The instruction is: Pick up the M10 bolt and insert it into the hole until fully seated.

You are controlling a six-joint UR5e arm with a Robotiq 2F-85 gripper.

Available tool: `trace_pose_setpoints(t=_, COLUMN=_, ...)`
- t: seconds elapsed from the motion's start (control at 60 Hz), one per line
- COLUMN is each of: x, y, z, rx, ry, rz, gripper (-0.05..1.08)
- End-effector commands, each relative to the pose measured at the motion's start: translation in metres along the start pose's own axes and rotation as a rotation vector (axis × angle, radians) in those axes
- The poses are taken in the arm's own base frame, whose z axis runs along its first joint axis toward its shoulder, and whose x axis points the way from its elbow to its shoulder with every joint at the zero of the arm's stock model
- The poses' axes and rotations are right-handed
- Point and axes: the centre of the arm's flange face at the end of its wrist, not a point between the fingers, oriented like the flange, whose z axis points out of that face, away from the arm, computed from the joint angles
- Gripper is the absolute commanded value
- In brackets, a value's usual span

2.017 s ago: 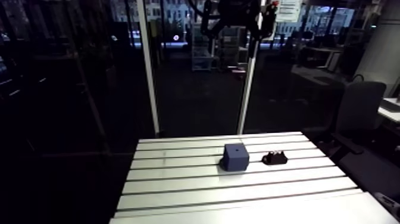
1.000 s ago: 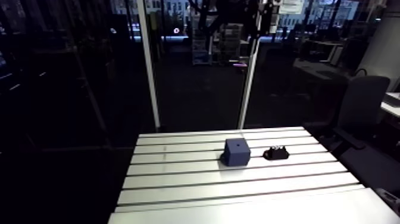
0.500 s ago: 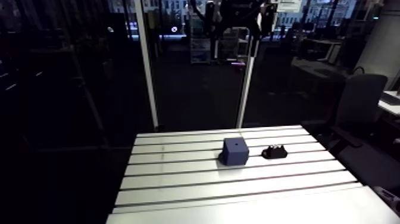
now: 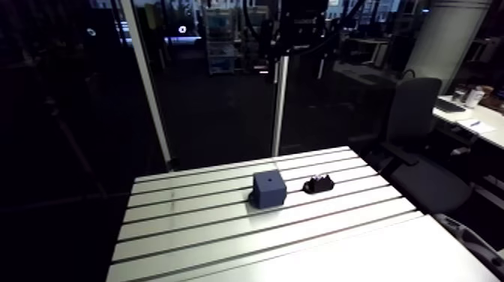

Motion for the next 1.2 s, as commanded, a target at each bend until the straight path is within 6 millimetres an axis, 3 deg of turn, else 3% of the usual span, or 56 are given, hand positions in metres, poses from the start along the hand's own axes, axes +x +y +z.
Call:
trace_pose_setpoints(t=0.017, x=0.001, y=0.059, z=0.046, rx=-0.009, ry=0.017, rz=-0.024, gripper=0.01)
trace_pose_setpoints(t=0.35, x=0.005, y=0.081, z=0.101, rx=-0.016, ry=0.026, rz=-0.058, gripper=0.01)
trace_pose_setpoints(t=0.75, x=0.020, y=0.088, z=0.153, rx=-0.010, ry=0.017, rz=-0.057, gripper=0.01)
trace_pose_setpoints(t=1.117, x=0.014, y=0.091, z=0.169, rx=0.000, ry=-0.002, rz=-0.045, gripper=0.01)
trace_pose_setpoints(t=1.2, x=0.009, y=0.103, z=0.175, rx=0.001, ry=0.003, rz=-0.009, gripper=0.01)
